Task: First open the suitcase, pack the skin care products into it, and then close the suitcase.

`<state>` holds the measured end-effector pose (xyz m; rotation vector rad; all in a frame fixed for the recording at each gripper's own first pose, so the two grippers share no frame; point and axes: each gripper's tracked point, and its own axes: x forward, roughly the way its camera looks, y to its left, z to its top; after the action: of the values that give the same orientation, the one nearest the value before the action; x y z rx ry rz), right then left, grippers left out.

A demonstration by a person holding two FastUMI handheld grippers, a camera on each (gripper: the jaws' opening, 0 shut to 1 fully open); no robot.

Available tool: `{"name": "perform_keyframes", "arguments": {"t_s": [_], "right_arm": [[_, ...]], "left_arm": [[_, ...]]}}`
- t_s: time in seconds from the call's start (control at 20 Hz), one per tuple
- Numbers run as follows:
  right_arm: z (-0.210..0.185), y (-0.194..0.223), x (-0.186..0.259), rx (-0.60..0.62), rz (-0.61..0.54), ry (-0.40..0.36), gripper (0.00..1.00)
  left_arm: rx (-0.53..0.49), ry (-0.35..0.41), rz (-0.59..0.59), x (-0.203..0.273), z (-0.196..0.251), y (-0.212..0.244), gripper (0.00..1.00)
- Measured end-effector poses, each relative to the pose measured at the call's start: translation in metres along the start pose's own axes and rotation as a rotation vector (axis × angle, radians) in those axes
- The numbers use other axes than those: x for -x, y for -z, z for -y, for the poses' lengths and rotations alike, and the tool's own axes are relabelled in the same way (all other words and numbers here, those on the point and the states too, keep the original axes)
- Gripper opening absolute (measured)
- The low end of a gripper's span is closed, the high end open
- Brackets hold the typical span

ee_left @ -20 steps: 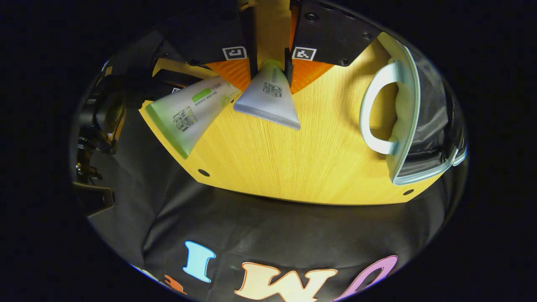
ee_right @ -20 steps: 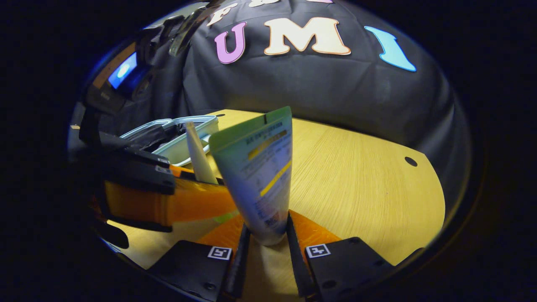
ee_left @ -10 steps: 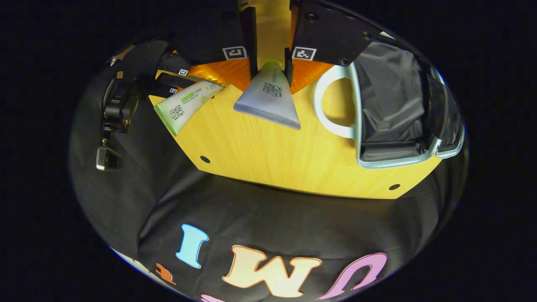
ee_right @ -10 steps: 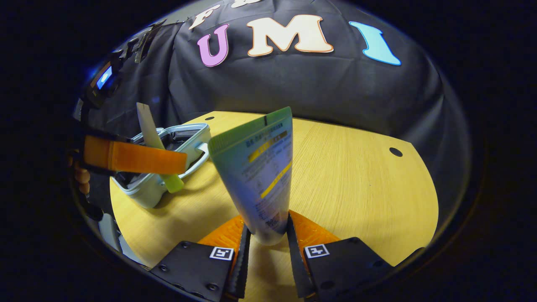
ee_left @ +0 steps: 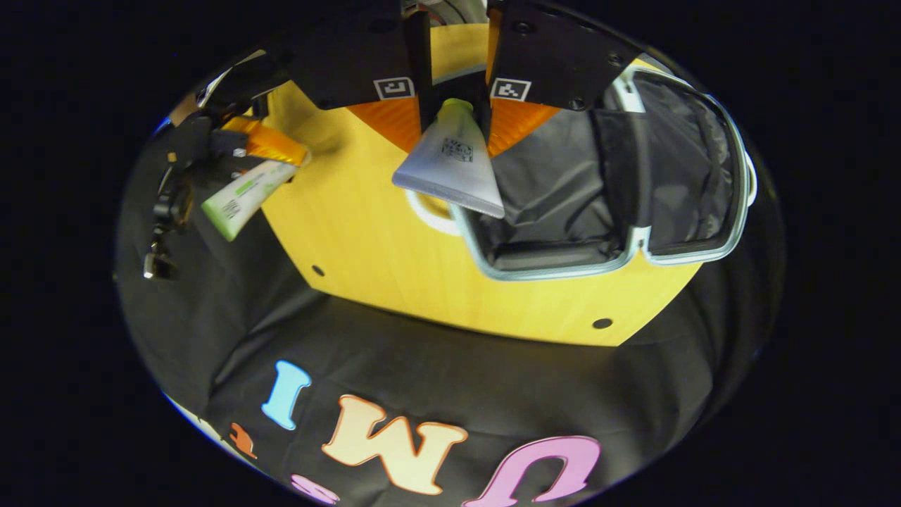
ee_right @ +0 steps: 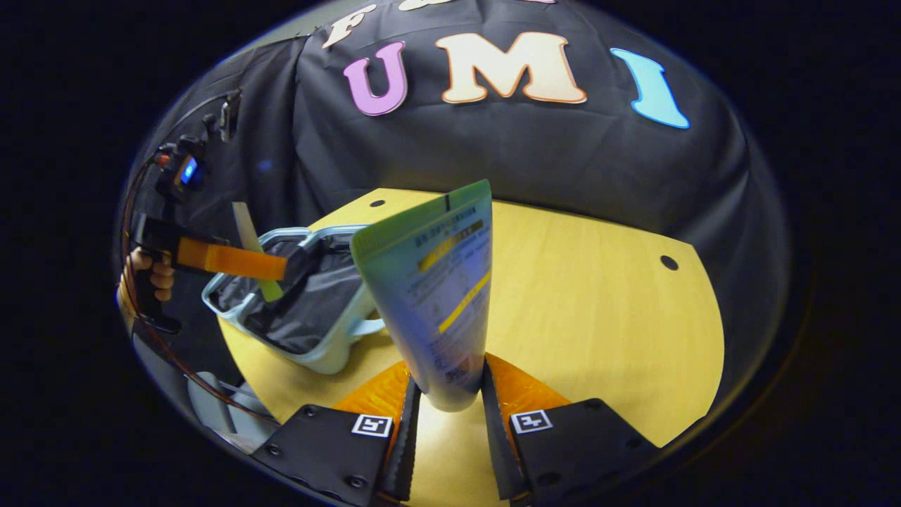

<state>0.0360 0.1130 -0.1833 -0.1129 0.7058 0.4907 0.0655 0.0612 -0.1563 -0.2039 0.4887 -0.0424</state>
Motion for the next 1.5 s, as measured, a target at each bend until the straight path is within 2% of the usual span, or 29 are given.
{"name": "perform_keyframes", "arguments": {"t_s": [0.2,0.3,0.4,0.6,0.65,0.75,0.85,0.9,0.95,1.05,1.15,1.35,1.4,1.5], "right_arm": [[-0.07,-0.015,-0.001,0.011,-0.036,-0.081,0.47],[-0.095,-0.023,-0.011,0.059,-0.04,-0.091,0.47],[-0.118,-0.026,-0.021,0.054,-0.054,-0.111,0.45],[-0.148,-0.019,-0.044,0.058,-0.121,-0.119,0.47],[-0.157,-0.017,-0.051,0.048,-0.135,-0.13,0.44],[-0.166,-0.014,-0.059,0.035,-0.151,-0.133,0.47],[-0.171,-0.014,-0.069,0.033,-0.167,-0.121,0.47],[-0.173,-0.013,-0.075,0.03,-0.179,-0.116,0.47],[-0.175,-0.011,-0.079,0.029,-0.191,-0.113,0.44],[-0.174,-0.008,-0.09,0.027,-0.209,-0.099,0.47],[-0.176,0.003,-0.106,0.03,-0.243,-0.091,0.44],[-0.18,0.03,-0.119,0.052,-0.313,-0.071,0.46],[-0.182,0.032,-0.121,0.054,-0.318,-0.072,0.41],[-0.185,0.038,-0.127,0.046,-0.329,-0.07,0.44]], "left_arm": [[0.003,-0.084,-0.199,-0.006,-0.056,0.048,0.25],[0.014,-0.08,-0.275,-0.019,-0.064,0.064,0.25],[0.058,-0.071,-0.36,-0.029,-0.07,0.082,0.25],[0.14,-0.07,-0.443,-0.042,-0.08,0.099,0.25],[0.138,-0.06,-0.442,-0.044,-0.079,0.098,0.25],[0.115,-0.039,-0.429,-0.044,-0.076,0.095,0.28],[0.117,-0.072,-0.416,-0.038,-0.081,0.093,0.31],[0.133,-0.066,-0.397,-0.033,-0.078,0.089,0.37],[0.152,-0.056,-0.376,-0.027,-0.074,0.083,0.47],[0.185,-0.021,-0.319,-0.011,-0.069,0.071,0.67],[0.207,-0.017,-0.283,0.009,-0.074,0.063,0.85],[0.267,-0.055,-0.233,0.053,-0.106,0.056,0.89],[0.281,-0.07,-0.213,0.062,-0.117,0.053,0.9],[0.328,-0.095,-0.177,0.084,-0.137,0.049,0.9]]}}
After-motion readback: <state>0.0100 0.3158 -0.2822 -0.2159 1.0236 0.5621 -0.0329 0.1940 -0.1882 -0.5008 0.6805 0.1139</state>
